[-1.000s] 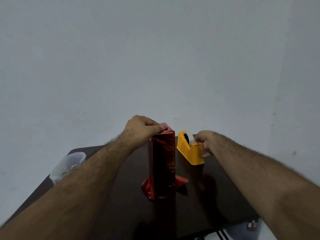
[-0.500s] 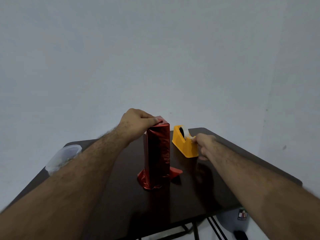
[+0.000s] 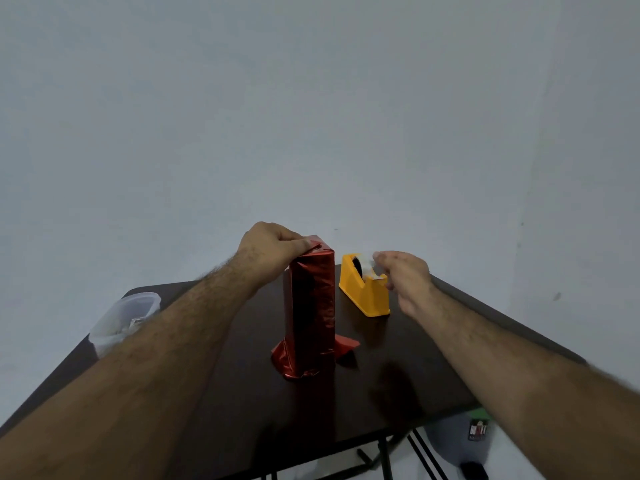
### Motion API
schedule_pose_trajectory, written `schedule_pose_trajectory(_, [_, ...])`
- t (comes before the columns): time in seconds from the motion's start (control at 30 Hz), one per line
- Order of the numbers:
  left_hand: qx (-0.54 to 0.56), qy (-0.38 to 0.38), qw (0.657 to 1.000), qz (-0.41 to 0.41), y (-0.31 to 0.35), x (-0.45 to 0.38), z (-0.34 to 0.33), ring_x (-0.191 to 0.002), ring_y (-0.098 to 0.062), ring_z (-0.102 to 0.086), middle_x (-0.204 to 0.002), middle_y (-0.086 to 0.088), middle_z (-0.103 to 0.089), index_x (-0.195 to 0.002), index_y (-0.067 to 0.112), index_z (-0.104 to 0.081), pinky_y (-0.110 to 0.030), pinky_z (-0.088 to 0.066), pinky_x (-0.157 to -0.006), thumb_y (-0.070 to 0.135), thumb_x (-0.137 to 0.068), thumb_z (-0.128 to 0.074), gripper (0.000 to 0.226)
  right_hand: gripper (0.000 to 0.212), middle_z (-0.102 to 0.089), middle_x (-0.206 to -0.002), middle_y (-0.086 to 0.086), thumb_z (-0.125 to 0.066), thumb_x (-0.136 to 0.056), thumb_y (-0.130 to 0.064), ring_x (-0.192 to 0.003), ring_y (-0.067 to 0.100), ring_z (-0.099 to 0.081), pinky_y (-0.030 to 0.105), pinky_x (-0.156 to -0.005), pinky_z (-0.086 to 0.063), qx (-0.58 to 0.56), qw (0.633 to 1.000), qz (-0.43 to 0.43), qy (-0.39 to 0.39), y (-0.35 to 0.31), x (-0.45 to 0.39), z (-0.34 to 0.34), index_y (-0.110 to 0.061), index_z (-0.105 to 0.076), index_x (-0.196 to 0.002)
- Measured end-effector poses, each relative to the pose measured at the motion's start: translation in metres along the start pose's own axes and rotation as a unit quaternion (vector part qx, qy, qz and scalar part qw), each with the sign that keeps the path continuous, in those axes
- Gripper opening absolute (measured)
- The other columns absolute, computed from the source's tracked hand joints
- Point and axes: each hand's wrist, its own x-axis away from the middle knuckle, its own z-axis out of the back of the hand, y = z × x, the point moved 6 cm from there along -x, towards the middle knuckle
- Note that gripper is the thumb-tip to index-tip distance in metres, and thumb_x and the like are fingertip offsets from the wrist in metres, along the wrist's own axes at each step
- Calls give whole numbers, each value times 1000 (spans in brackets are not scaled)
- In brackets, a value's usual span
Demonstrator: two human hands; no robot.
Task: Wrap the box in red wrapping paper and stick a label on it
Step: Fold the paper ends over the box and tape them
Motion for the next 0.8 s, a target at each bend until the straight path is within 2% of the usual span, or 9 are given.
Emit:
schedule_pose_trajectory(0.1, [-3, 9, 1000, 6, 0, 0, 2, -98, -5, -68, -101, 10, -77, -85, 27, -83, -21, -51, -72, 31, -94, -78, 10, 11, -77, -108, -1, -80, -92, -19, -98, 15, -66, 32, -74, -50, 28, 996, 57, -69, -50, 13, -21, -18, -80, -102])
schedule_pose_trajectory(0.17, [-16, 13, 1000, 7, 0, -1, 1, -97, -5, -69, -100, 11, -77, -86, 26, -84, -21, -52, -72, 31, -93, -79, 10, 11, -79, -108, 0, -81, -90, -17, -94, 14, -65, 32, -74, -48, 58, 989, 92, -97, -77, 24, -35, -18, -80, -101])
schedule_pose_trajectory(0.27, [-37, 15, 999, 8, 1, -3, 2, -99, -9, -71, -103, 9, -79, -97, 26, -86, -30, -59, -85, 37, -91, -81, 13, 10, -80, -103, 0, -81, -88, -12, -86, 13, -60, 28, -66, -46, 98, 982, 113, -113, -107, 37, -51, -17, -81, -96])
schedule_pose_trajectory(0.33, [-51, 16, 998, 14, 2, -3, 3, -99, -12, -71, -103, 8, -79, -99, 27, -86, -37, -62, -91, 40, -91, -80, 16, 10, -81, -99, 0, -83, -84, -9, -85, 15, -58, 29, -64, -44, 124, 981, 89, -118, -117, 44, -59, -15, -83, -92])
schedule_pose_trajectory(0.43, [-69, 15, 997, 18, 3, -1, 2, -98, -15, -71, -101, 8, -79, -97, 30, -86, -43, -62, -93, 45, -89, -79, 18, 10, -82, -91, -1, -82, -84, -9, -81, 15, -53, 29, -63, -38, 185, 976, 17, -118, -119, 52, -67, -13, -82, -94])
schedule_pose_trajectory(0.53, [-72, 9, 997, 23, 8, 4, 2, -96, -16, -71, -99, 9, -79, -97, 32, -86, -45, -63, -91, 58, -80, -76, 32, 16, -81, -87, 1, -78, -89, -7, -52, 7, -50, 23, -54, -34, 241, 963, -14, -119, -122, 63, -73, -7, -77, -105])
schedule_pose_trajectory(0.6, [-67, 10, 997, 26, 10, 6, 2, -97, -18, -71, -98, 8, -79, -96, 34, -85, -45, -63, -90, 65, -68, -70, 45, 16, -80, -96, 6, -76, -89, -3, -35, 3, -48, 20, -42, -32, 269, 956, -23, -113, -123, 68, -78, -6, -73, -104])
schedule_pose_trajectory(0.7, [-64, 12, 998, 21, 11, 6, 2, -96, -18, -72, -96, 9, -79, -90, 38, -84, -45, -63, -89, 67, -63, -68, 43, 16, -80, -107, 12, -78, -82, -3, -50, 11, -39, 16, -35, -26, 301, 949, -24, -91, -123, 68, -85, -10, -69, -93])
schedule_pose_trajectory(0.8, [-69, 15, 997, 10, 10, 4, 3, -96, -17, -72, -97, 10, -79, -85, 44, -80, -45, -63, -90, 64, -73, -74, 24, 19, -74, -88, 11, -81, -79, -2, -52, 12, -36, 17, -36, -28, 328, 941, -16, -77, -124, 66, -90, -7, -69, -92])
